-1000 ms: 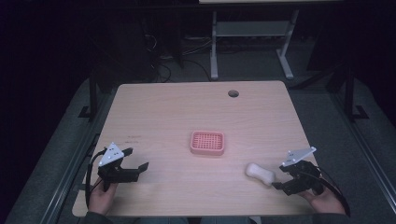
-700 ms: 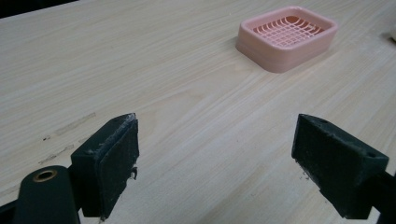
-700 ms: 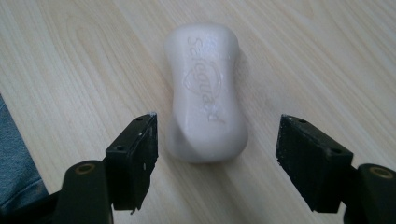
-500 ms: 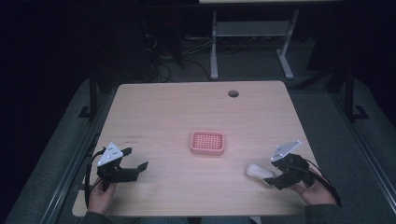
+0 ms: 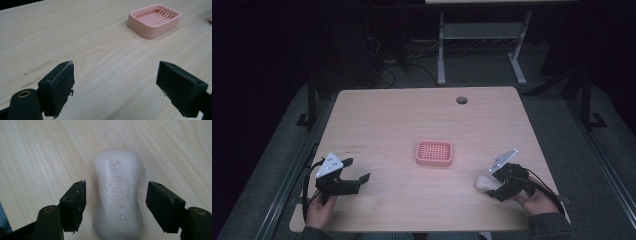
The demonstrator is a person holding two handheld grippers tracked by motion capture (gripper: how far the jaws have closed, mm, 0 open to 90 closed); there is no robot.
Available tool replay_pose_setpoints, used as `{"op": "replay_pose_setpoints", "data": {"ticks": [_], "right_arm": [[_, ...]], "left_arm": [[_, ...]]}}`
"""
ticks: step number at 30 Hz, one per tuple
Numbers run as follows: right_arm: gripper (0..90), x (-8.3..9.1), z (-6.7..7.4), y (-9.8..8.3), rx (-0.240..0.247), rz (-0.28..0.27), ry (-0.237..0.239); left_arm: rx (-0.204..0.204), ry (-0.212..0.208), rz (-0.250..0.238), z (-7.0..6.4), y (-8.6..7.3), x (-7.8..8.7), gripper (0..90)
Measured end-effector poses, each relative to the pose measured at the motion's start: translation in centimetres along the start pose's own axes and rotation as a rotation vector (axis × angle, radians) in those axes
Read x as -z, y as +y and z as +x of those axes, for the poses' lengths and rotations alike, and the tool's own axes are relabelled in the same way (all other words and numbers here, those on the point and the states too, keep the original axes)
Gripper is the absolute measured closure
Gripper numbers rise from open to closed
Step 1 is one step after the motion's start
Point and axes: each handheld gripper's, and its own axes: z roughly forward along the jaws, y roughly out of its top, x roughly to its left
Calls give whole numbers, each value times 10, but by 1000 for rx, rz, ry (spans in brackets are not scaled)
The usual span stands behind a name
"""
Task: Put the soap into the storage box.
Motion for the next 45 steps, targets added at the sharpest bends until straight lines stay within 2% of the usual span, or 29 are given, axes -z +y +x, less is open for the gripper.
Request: {"op": "replay_pose_setpoints", "data": {"ticks": [8,10,18,25,29,36,39,45], "right_arm": [[353,-7,-1,2,-2,27,8],[393,-10,-2,2,5,43,4],[446,-16,-1,7,30,95,-3],[480,-19,-3,9,22,106,6],[487,-19,-3,11,36,120,11],[488,-14,-1,17,46,90,32],[489,-11,-1,20,48,81,31],[489,-1,-2,34,83,69,14]], "left_arm": [[0,-1,2,0,0,0,145],[0,0,1,0,0,0,145],[-5,-1,4,1,0,0,145],[1,-2,-1,0,0,0,146],[-8,0,2,1,0,1,145],[0,2,-3,2,0,1,146],[-1,1,-5,2,0,1,145],[1,1,-8,1,0,1,145]]}}
